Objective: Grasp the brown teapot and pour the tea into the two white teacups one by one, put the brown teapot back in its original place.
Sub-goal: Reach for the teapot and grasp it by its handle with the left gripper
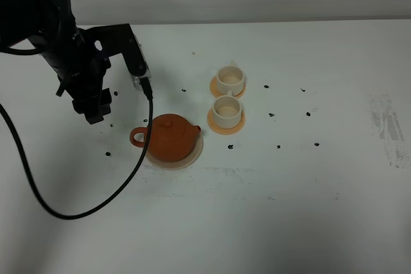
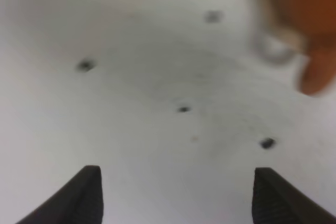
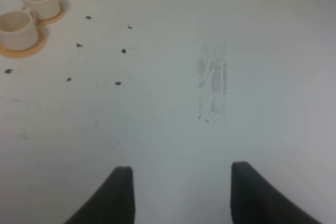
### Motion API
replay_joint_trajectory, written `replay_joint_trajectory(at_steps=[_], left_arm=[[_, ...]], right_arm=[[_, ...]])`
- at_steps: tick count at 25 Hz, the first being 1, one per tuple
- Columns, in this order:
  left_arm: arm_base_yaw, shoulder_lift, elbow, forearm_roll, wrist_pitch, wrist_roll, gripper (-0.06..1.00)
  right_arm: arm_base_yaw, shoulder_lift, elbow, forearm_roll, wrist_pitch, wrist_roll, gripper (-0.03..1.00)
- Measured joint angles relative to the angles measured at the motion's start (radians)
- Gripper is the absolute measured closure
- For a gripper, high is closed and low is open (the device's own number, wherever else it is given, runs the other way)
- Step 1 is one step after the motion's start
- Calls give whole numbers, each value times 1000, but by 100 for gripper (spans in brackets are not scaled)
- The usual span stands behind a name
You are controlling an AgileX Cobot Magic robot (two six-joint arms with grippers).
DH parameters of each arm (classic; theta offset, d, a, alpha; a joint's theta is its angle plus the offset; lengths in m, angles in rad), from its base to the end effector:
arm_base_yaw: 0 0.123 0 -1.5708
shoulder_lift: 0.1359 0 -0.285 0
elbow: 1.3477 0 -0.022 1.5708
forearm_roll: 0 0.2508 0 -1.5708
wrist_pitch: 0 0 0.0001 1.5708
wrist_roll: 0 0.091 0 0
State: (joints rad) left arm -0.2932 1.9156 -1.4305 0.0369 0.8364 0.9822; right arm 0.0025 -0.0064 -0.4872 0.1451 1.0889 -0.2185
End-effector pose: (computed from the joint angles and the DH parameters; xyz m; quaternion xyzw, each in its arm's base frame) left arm 0.3851 -0.1136 0.2129 0.5948 0.7861 0.0712 0.1523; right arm -0.0060 0.0117 0.2722 -0.0984 0.8542 0.0175 0.5102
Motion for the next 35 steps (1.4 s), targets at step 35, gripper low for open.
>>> replay_joint_trajectory(at_steps=[35], left_arm=[[-120, 105, 37, -37, -10, 204, 42]], right_arm=[[0, 0, 0, 1, 0, 0, 56]])
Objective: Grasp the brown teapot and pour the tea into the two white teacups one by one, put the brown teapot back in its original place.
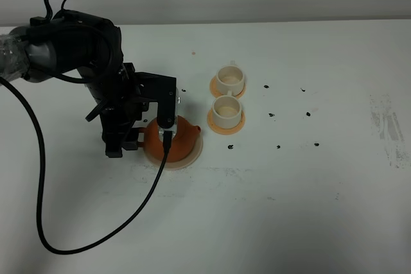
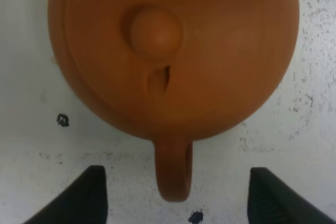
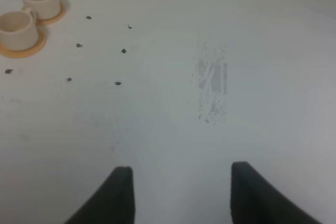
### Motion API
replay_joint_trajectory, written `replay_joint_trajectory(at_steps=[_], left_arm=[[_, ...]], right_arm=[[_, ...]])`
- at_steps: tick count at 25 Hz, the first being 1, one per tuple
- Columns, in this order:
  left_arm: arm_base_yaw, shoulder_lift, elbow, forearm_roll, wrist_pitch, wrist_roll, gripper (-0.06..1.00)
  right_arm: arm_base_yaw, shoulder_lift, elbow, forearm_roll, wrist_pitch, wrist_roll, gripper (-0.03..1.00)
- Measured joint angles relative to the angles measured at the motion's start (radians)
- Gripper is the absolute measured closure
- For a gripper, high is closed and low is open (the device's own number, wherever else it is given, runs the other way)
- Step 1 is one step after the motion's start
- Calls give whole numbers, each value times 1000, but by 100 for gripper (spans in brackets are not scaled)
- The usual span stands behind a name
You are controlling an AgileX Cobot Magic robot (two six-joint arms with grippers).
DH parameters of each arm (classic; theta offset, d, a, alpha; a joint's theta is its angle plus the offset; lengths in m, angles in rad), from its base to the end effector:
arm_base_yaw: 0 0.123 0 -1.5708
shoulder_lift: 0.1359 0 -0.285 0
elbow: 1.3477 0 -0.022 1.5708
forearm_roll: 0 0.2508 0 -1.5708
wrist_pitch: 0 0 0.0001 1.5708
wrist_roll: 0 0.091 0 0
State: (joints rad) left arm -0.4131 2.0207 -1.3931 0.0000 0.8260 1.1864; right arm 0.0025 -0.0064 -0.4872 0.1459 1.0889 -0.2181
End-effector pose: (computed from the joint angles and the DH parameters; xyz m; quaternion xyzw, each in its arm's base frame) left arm 0.3685 -0.1615 0.1612 0.7134 0.6933 0.0385 0.0945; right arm -0.0061 0.0117 0.2722 -0.0982 0.8542 0.0180 0.5102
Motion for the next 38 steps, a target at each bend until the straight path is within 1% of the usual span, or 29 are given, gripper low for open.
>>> replay_joint_trajectory(at_steps=[3, 5, 7, 9, 19, 26, 33, 38], left_arm=[[0, 19, 0, 0, -5, 0, 46], [0, 27, 0, 0, -10, 0, 52], [0, 27, 1, 0, -13, 0, 65], [0, 27, 1, 0, -21, 0, 85], [0, 11, 1, 0, -33, -1, 86], [14, -26, 1, 0, -31, 0, 86], [17, -34, 1, -11, -70, 2, 86], [17, -34, -65, -12, -67, 2, 86]], right_arm=[[0, 0, 0, 0, 0, 0, 56], [0, 0, 0, 0, 0, 0, 56], [0, 0, 0, 0, 0, 0, 56], [0, 0, 0, 0, 0, 0, 56], [0, 0, 0, 0, 0, 0, 56], [0, 0, 0, 0, 0, 0, 56], [0, 0, 0, 0, 0, 0, 56], [0, 0, 0, 0, 0, 0, 56]])
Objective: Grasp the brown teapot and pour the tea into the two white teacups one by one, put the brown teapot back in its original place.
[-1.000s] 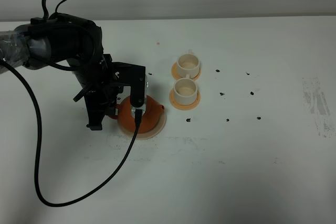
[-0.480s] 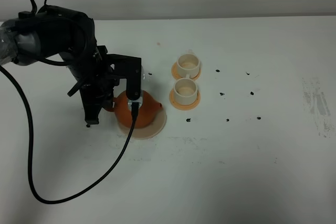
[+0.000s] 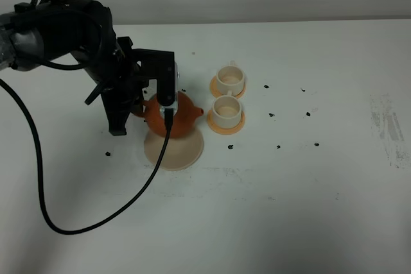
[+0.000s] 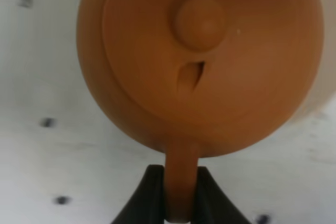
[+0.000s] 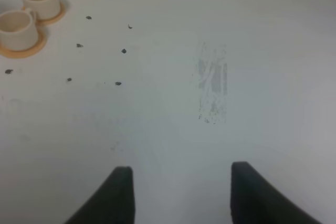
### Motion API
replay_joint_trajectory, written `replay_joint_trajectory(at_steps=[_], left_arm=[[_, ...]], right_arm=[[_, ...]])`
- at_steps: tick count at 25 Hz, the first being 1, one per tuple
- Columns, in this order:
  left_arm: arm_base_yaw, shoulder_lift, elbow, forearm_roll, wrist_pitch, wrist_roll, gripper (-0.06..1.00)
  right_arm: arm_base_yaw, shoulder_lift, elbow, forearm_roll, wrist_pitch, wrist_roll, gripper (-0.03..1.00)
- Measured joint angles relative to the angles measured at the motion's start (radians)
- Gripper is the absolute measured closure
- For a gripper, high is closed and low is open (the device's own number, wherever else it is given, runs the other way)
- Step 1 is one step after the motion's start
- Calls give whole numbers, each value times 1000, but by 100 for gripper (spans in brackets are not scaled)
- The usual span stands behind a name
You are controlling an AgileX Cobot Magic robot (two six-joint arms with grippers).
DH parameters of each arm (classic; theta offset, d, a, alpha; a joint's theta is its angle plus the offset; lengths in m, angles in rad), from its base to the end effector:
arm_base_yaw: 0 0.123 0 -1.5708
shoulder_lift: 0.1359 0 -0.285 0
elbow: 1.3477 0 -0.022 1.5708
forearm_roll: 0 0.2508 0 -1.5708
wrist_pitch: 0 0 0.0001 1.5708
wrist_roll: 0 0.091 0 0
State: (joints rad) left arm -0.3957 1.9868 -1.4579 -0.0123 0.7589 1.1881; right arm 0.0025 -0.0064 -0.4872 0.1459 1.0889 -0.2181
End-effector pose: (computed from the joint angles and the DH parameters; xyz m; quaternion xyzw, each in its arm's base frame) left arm 0.3858 -0.1620 0.1935 0.6970 0.6930 0.0664 0.1717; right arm -0.0061 0.0117 0.2722 -0.0982 0.8542 0.0180 0.5102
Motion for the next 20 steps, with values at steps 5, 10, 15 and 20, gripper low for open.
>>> replay_joint_trajectory(at_steps=[5, 10, 15, 20], left_arm=[[0, 28, -98, 0, 4, 1, 86], [0, 77, -155, 3, 3, 23, 86], [-11, 99, -161, 29, -16, 43, 86], [-25, 100, -161, 90, -69, 48, 86]], right_arm=[[0, 0, 0, 0, 0, 0, 56], [0, 0, 0, 0, 0, 0, 56], [0, 0, 0, 0, 0, 0, 56], [0, 0, 0, 0, 0, 0, 56]])
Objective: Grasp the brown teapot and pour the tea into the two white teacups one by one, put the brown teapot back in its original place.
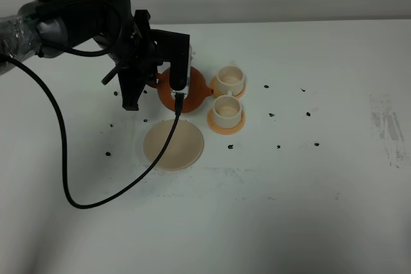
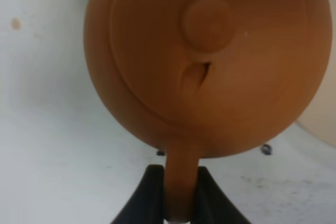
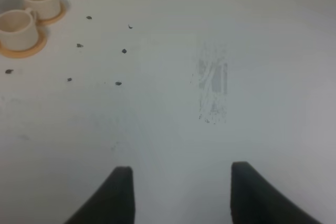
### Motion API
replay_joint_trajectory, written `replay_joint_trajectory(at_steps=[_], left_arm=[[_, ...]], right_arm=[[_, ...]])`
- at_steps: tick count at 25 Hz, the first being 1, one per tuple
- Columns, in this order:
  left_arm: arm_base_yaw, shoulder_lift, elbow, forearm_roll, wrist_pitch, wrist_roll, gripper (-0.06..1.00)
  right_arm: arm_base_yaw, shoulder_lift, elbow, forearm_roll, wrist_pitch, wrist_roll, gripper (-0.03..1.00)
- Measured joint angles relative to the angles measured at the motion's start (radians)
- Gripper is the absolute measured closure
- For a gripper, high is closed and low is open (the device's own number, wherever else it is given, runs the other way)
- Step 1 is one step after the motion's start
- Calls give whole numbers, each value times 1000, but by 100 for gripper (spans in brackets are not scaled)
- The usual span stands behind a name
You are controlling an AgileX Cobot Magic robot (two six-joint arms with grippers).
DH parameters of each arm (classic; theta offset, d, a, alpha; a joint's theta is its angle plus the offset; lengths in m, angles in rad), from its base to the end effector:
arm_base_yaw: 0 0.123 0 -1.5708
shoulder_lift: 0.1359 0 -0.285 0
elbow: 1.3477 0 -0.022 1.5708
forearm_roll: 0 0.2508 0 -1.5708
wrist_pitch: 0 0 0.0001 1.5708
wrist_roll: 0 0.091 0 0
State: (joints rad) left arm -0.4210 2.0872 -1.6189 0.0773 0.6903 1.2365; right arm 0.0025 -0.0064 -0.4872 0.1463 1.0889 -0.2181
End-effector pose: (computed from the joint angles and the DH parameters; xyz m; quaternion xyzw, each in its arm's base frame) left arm 0.4194 -0.1829 0.1969 0.7291 0.6376 0.1266 0.2143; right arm -0.0061 0.0117 0.2722 -0.0982 0.8542 0.0182 0.5103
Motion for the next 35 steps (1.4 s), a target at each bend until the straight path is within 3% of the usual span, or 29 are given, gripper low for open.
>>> replay_joint_trajectory(at_steps=[12, 18, 35], left_arm=[[-38, 31, 0, 100, -108, -19, 86], [-59, 31, 0, 188, -135, -60, 86], [-106, 60, -1, 338, -199, -71, 86]], right_arm=[[0, 0, 0, 0, 0, 0, 56], [0, 0, 0, 0, 0, 0, 56], [0, 0, 0, 2, 0, 0, 56]])
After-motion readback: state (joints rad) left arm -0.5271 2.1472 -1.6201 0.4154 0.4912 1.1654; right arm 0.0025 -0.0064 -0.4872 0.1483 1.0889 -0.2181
